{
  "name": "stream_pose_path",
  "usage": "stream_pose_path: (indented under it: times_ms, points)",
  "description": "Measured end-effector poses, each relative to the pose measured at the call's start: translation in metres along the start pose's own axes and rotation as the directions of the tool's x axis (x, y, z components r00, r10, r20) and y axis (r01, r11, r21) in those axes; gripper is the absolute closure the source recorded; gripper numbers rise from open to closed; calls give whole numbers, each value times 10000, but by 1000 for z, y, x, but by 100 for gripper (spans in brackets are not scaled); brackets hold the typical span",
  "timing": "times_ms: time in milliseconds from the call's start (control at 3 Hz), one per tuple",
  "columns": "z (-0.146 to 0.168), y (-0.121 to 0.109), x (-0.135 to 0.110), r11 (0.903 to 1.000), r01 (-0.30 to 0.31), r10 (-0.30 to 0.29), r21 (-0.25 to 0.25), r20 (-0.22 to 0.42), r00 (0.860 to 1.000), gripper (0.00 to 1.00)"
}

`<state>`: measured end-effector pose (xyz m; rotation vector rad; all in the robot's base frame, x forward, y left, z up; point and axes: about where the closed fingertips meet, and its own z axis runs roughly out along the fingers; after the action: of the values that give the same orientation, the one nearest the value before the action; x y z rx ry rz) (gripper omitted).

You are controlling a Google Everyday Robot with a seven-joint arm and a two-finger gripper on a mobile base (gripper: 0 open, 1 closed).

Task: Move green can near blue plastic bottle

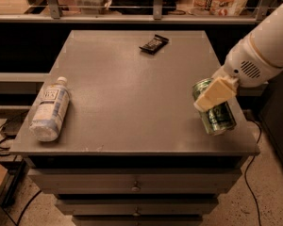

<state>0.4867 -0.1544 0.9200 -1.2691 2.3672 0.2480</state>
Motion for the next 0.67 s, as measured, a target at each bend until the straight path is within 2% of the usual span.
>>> stream_pose_path:
  times_ms: [667]
  points:
    - [-2, 1, -5, 9998, 196, -196, -32, 109, 9997, 100]
